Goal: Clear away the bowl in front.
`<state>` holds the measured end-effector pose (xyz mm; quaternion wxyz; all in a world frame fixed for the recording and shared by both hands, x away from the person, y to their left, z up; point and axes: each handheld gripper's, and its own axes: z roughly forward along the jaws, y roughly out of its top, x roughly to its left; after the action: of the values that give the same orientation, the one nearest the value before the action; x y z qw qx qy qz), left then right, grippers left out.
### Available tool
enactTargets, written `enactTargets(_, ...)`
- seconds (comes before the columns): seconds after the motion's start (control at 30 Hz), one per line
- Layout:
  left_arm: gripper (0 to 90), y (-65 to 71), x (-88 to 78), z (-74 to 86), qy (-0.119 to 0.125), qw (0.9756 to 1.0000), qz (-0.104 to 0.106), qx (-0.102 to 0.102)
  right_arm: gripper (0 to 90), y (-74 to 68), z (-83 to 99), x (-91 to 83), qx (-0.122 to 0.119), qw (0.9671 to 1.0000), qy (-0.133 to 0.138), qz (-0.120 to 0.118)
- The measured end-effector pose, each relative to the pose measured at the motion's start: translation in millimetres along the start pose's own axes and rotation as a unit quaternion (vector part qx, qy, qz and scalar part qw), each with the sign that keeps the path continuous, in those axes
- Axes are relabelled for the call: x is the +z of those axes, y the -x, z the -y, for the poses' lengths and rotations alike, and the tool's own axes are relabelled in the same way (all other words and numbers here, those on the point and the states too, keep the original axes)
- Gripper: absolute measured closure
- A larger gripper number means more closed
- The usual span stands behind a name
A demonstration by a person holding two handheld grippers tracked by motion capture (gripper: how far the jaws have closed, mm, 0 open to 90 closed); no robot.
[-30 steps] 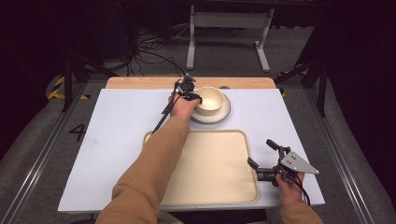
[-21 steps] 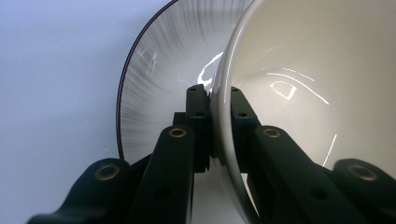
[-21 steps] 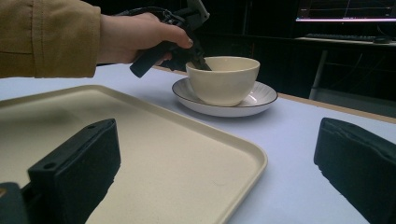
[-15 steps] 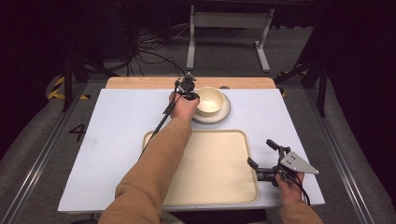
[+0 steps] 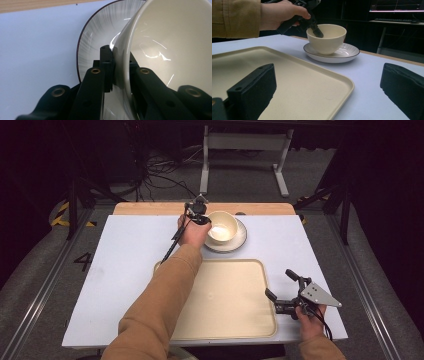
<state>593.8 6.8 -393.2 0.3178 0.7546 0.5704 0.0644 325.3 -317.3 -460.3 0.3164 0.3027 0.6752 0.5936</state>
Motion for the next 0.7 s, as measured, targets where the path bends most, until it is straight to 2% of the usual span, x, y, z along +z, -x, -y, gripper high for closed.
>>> enactTargets(0.33,83.6,-0.4,-24.8,-3.4,-0.007,0.9999,0.005,0.012,0.7,-0.7,0.1,-0.2,-0.001,1.0,0.003,0.002)
enactTargets(0.57,83.6,1.1,-44.4,-6.4,-0.011,0.9995,0.016,0.027,0.7,-0.4,0.2,-0.5,-0.001,1.0,0.003,0.003)
enactTargets(0.7,83.6,3.4,-52.3,-6.5,-0.017,0.9993,0.02,0.027,0.7,-0.1,0.1,-0.2,-0.001,1.0,0.003,0.002)
